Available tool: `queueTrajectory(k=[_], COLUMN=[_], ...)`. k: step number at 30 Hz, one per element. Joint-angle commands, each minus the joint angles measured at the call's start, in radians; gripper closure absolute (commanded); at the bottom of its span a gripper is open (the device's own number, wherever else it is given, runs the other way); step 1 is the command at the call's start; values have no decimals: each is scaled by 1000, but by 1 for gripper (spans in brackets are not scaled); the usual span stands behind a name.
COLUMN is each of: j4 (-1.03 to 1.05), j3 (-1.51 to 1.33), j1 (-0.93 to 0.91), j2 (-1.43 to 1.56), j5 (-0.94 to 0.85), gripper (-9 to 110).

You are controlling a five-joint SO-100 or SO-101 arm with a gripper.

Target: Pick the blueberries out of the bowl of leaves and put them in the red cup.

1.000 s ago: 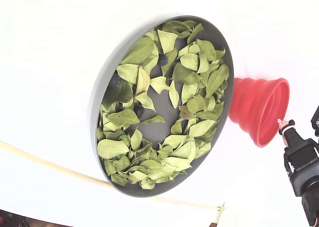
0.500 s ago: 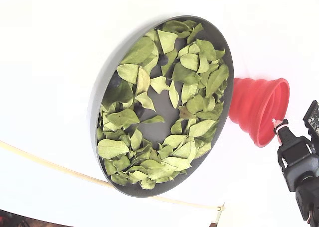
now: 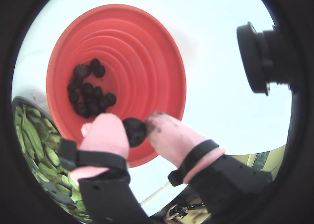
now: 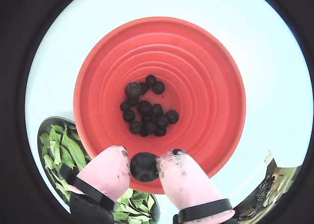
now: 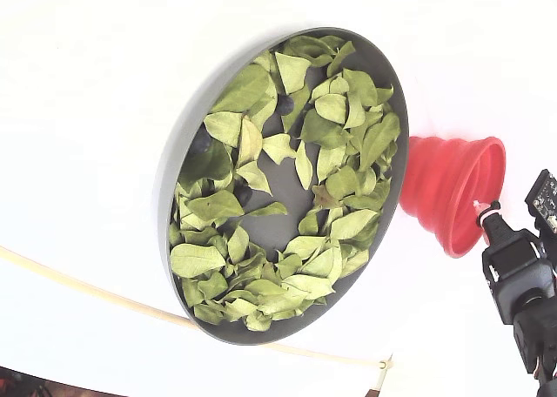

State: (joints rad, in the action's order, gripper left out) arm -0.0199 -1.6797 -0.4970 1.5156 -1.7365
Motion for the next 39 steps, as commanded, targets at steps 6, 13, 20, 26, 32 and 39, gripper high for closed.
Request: queueTrajectory(k=[6,13,20,26,32,39], j4=[-20,15,17,17,17,20], j3=[64,51,2,-51,-101,-153], j1=[-8,20,48,81,117,156], j2=[80,132,181,227,264,295], j5=[35,51,54,57,61,72], gripper=[82,83,83,84,84,84])
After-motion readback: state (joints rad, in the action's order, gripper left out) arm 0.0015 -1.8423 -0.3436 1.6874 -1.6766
